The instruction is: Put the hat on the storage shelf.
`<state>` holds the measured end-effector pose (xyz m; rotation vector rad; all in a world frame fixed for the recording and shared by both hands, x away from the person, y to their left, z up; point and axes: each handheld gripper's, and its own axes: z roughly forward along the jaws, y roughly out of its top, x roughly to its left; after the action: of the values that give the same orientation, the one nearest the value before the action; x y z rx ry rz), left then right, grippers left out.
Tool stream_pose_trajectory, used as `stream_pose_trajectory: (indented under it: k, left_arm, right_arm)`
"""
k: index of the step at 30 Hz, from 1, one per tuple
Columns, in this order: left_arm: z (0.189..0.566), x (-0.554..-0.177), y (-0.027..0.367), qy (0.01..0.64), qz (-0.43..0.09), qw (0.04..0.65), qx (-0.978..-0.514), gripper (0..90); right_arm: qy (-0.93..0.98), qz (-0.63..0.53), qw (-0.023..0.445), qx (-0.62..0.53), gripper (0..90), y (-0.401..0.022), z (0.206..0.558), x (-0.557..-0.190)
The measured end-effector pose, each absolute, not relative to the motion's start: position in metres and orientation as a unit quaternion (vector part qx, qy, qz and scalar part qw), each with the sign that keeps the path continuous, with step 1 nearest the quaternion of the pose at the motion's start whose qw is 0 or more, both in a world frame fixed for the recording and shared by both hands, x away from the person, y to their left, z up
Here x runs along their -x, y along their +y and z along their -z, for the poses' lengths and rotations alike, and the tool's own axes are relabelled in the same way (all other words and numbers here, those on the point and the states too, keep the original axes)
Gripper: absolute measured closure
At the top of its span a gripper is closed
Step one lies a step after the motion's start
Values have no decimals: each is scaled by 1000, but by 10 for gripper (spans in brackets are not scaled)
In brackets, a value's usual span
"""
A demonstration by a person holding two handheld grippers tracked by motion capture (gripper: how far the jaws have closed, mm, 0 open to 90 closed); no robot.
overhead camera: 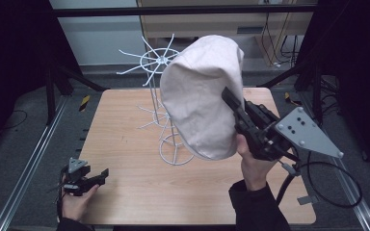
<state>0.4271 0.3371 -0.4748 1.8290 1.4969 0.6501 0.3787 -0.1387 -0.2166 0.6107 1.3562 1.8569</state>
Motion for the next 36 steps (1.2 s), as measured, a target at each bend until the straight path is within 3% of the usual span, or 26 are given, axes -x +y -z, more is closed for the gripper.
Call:
stream_pose_trajectory:
  k: [12, 36]
  left_arm:
    - [475, -427, 337, 575, -250, 338, -702, 253]
    - [475, -427, 337, 574, -249, 336, -704, 253]
  right_arm:
    - [565, -701, 360, -244, 879, -117, 233, -394]
    - [610, -668, 336, -263, 847, -113, 268, -407]
